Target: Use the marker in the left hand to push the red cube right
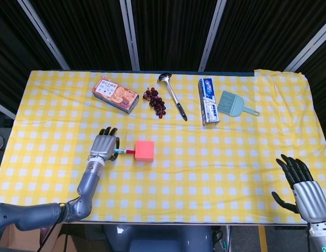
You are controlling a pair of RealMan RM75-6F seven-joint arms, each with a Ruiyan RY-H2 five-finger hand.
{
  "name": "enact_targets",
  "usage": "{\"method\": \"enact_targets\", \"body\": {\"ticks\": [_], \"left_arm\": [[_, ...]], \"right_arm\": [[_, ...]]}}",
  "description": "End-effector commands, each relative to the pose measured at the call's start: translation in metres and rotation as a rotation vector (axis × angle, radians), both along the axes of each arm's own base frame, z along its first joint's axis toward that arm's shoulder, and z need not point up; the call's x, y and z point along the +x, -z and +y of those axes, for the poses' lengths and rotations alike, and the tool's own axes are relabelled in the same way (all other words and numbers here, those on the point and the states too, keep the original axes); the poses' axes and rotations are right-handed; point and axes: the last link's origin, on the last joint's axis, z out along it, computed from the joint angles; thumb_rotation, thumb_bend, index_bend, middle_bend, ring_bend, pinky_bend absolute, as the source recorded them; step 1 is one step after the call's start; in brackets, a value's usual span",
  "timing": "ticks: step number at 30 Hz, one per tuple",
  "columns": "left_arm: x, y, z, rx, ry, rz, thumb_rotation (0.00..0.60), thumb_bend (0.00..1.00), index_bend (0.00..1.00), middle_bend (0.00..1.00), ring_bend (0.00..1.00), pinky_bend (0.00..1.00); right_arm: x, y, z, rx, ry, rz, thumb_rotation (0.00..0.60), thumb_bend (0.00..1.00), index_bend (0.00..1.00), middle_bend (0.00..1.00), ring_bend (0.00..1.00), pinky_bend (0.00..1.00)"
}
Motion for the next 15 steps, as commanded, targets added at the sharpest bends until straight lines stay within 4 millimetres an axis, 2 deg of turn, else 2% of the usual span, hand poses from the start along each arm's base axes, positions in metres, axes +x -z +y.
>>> {"method": "enact_targets", "body": {"ticks": [1,9,15], "left_arm": [[0.005,0.004,-0.001,-0.006,0.006,-0.005,0.600,0.46,0.57,0.08,0.00,0.09],[0.017,0.006,0.001,-0.001,0.026,-0.014,0.600,0.46,0.57,0.08,0.00,0.09],[0.008,0.003,-0.001,0.005,-0.001,0.002,0.600,0.46,0.57,0.08,0.00,0.09]], "right_arm": [[0.000,0.000,0.000,0.000,0.002,-0.001,0.600,0.34,0.00,0.00,0.00,0.06],[0.000,-0.001,0.000,-0.002,0.000,-0.004,0.600,0.34,0.00,0.00,0.00,0.06],[-0.001,-0.002,0.000,-0.004,0.002,-0.005,0.600,0.34,0.00,0.00,0.00,0.06]]}}
